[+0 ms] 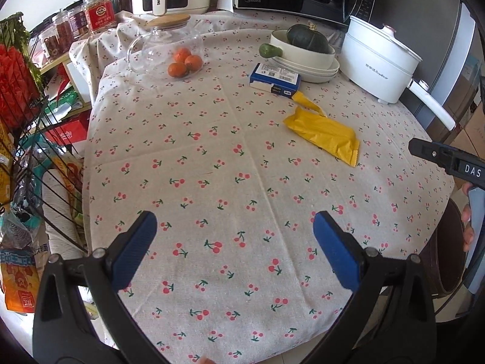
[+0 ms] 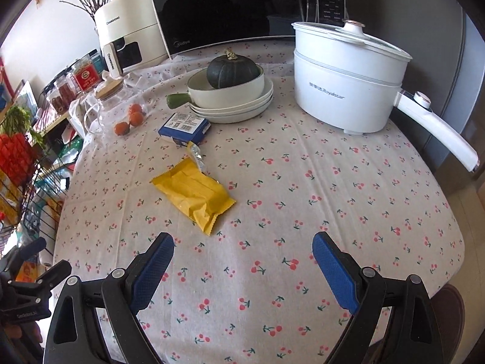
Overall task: Collect trash
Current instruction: 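Move the right tool to the yellow snack packet and grasp it, then grasp the blue box with the left tool and lift it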
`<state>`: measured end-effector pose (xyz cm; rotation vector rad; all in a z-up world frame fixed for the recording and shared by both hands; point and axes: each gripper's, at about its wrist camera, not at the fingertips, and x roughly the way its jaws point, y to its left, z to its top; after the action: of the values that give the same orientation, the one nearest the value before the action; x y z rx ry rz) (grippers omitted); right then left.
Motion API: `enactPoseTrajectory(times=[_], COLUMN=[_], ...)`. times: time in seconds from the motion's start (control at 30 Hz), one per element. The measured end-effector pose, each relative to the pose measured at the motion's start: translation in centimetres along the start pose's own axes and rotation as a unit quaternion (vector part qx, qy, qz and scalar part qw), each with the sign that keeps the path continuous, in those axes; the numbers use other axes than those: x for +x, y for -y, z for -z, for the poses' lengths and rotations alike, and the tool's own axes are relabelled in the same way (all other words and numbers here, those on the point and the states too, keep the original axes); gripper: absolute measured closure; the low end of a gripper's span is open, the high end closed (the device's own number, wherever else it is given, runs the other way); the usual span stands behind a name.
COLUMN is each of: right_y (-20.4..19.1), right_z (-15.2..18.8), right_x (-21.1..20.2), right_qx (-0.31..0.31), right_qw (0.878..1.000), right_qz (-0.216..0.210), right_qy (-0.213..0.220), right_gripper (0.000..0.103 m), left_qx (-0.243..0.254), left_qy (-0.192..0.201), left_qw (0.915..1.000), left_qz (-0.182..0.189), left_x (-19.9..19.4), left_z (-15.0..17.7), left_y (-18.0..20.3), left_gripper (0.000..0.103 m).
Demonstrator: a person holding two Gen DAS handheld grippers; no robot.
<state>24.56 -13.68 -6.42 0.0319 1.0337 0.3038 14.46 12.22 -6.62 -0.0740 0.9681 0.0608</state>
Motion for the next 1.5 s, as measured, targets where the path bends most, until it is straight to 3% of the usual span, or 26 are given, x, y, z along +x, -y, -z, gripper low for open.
enactPoseTrajectory(times=[0.1,0.23,0.37,0.5,0.73,0.9,1.0,1.3,1.4,1.5], right_y=[-2.3,-5.4,-7.0,-7.9,-6.8,-6.7,-6.0,-2.3,-1.0,0.1], right_z=[-0.9,-1.4,-2.1,-2.9,-4.1,-3.4,-2.6,0.9,1.7,1.4], right_x=[2.7,6.3,9.6,12.3,14.7,13.5,11.9,5.3,3.5,2.5], right_qx=[-0.065,-0.178,-0.237,-0.271,-0.226,-0.223,-0.205,-0.151,-0.139,-0.111], right_qw=[0.998,0.983,0.970,0.961,0.971,0.972,0.975,0.986,0.988,0.992], right_qz=[-0.016,-0.022,-0.031,-0.014,-0.030,-0.025,-0.035,-0.024,-0.025,-0.029], right_qy=[-0.009,-0.022,-0.037,-0.053,-0.074,-0.068,-0.074,-0.071,-0.063,-0.055], right_gripper=[0.009,0.009,0.009,0.009,0.013,0.038,0.043,0.046,0.046,0.046], left_qx=[-0.010,-0.003,0.003,0.003,-0.008,0.000,0.005,0.018,0.016,0.045], left_qy=[-0.002,-0.011,-0.022,-0.030,-0.046,-0.047,-0.046,0.024,0.046,0.068], left_qw=[0.9999,0.9998,0.9997,0.9995,0.9989,0.9989,0.9989,0.9991,0.9972,0.9931], left_qz=[-0.008,-0.014,-0.014,-0.010,-0.001,0.001,0.005,0.029,0.056,0.084], left_x=[0.3,0.6,1.2,1.7,2.7,2.8,2.7,2.9,4.0,5.7], left_z=[-0.1,0.3,0.6,0.5,0.6,0.7,0.8,-1.6,-3.5,-5.7], left_y=[-0.9,-1.5,-1.9,-2.2,-2.2,-1.5,-1.1,0.1,0.8,2.4], left_gripper=[0.001,0.001,0.000,0.001,0.001,0.001,0.001,0.000,0.000,0.000])
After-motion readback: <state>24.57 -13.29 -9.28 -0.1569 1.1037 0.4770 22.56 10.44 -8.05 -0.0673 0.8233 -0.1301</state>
